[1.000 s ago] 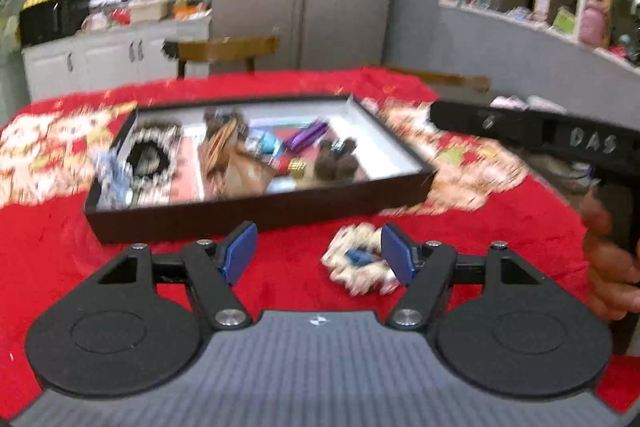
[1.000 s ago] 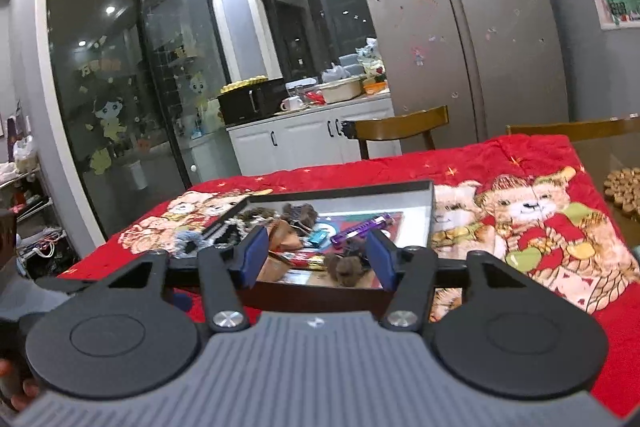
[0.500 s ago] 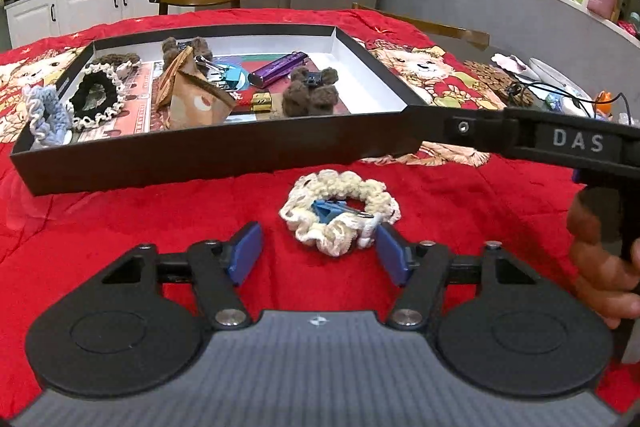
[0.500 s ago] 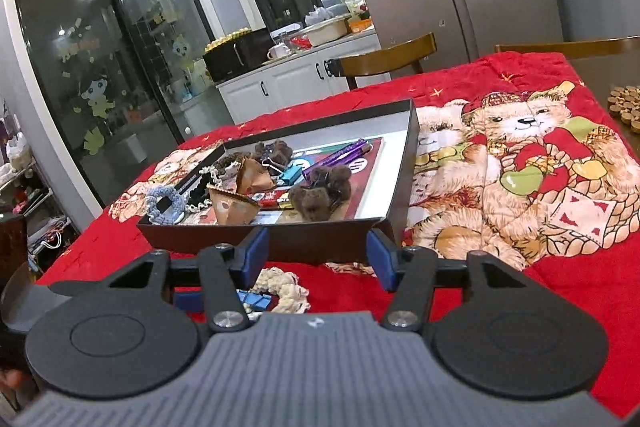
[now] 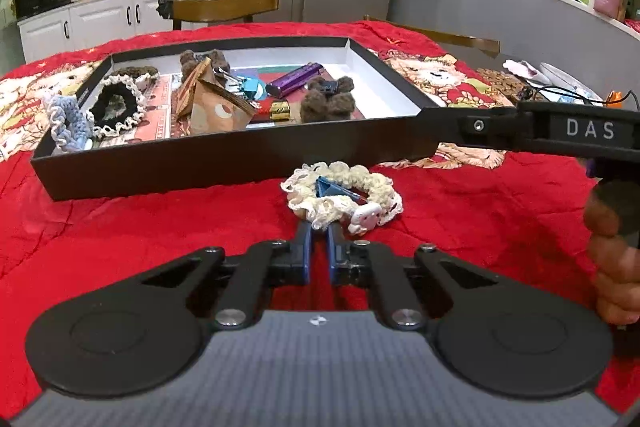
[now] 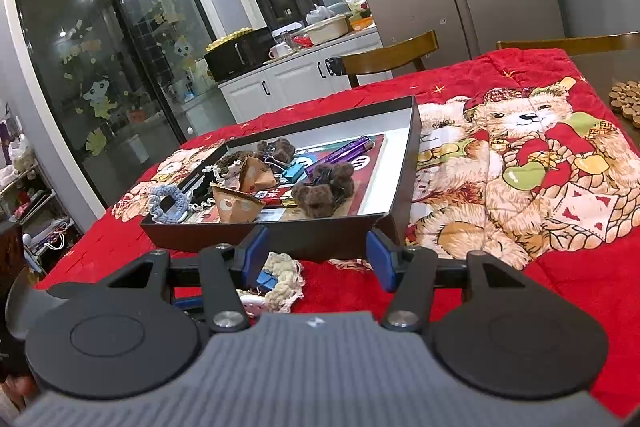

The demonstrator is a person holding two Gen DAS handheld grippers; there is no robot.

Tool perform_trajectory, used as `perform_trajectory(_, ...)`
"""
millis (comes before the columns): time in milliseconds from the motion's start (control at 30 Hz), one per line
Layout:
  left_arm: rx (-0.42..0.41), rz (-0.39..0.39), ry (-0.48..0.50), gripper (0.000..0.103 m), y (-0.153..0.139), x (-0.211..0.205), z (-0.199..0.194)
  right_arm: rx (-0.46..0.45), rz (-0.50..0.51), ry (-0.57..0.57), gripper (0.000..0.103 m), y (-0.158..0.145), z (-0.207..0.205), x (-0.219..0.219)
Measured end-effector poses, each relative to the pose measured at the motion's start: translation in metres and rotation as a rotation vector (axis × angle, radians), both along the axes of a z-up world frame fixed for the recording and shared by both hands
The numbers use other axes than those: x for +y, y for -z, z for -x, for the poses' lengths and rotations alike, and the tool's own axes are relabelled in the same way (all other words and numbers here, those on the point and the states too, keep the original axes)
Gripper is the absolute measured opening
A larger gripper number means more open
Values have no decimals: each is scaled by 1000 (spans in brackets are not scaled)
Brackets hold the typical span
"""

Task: Organize objects
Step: 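Grasp the white fluffy scrunchie with the left tool and lift it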

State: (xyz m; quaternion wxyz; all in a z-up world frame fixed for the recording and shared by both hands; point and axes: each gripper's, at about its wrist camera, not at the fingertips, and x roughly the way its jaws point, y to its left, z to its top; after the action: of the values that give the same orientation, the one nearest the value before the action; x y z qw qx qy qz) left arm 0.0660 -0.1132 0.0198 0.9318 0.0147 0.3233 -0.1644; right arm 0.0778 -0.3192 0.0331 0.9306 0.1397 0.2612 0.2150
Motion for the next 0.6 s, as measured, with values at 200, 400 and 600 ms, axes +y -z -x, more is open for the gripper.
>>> perform_trajectory(200,-35,-4,-7,10,-2,1,3,19,-6,6,59,2,-3,-2)
perform_trajectory(400,-74,4,-57,5,-11,10,2,23,-15,12,59,2,-4,-5)
perform_trajectory(600,-172,4,-99,4,-31,21,10,16,-12,-1,59,0,-3,-4)
